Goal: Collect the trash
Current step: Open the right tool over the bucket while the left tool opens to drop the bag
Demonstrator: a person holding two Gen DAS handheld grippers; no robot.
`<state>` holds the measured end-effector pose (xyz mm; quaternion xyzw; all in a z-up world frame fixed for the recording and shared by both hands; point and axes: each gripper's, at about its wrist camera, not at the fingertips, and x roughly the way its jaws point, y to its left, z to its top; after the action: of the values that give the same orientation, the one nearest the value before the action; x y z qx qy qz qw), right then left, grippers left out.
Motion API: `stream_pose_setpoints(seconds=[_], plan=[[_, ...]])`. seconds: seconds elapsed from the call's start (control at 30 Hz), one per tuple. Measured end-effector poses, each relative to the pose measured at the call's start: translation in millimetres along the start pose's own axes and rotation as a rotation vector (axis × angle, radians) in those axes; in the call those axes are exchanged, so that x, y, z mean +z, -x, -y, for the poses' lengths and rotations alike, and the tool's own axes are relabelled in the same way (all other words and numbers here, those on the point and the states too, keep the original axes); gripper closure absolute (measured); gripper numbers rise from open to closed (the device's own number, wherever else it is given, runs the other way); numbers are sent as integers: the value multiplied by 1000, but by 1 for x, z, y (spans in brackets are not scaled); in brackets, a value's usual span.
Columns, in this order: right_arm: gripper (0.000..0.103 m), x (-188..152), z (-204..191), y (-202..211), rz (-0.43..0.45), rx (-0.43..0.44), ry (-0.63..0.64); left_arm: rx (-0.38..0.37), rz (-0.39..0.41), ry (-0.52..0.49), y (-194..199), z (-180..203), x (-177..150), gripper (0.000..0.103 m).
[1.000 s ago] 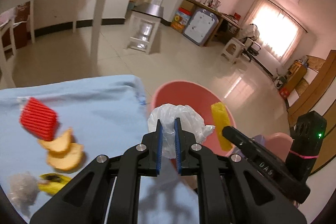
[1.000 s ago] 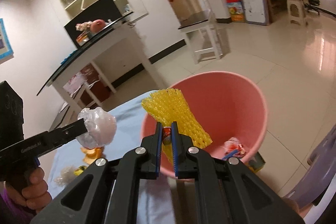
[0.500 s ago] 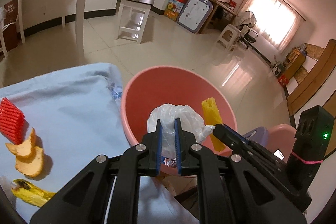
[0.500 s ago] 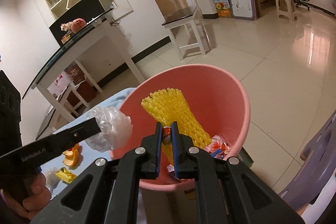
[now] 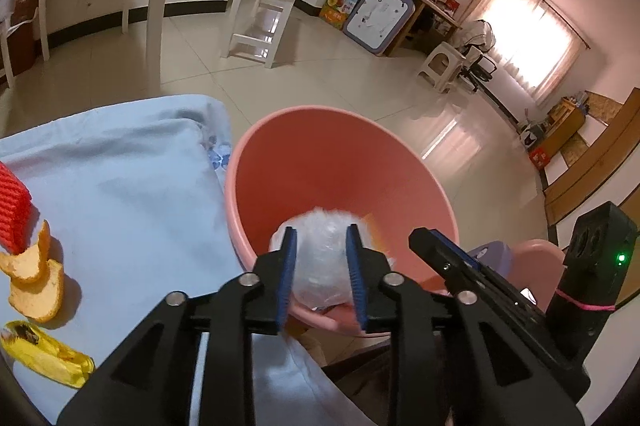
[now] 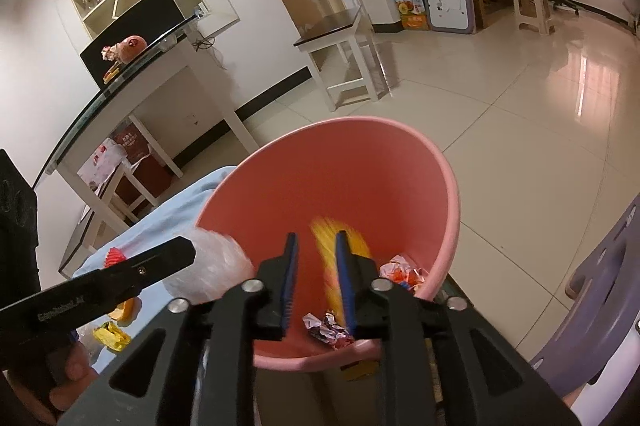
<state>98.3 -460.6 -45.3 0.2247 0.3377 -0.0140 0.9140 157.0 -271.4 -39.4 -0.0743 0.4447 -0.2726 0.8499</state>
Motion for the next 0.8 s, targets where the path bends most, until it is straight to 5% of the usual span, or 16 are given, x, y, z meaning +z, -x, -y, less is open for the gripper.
stream_pose_setpoints(seconds=[0.43, 0.8], plan=[[70, -2, -4, 15, 11, 12, 18, 0, 19, -20, 13, 6, -1, 75], [66, -21, -34, 56, 30, 59, 71, 63, 81, -21, 64, 3, -15, 75]])
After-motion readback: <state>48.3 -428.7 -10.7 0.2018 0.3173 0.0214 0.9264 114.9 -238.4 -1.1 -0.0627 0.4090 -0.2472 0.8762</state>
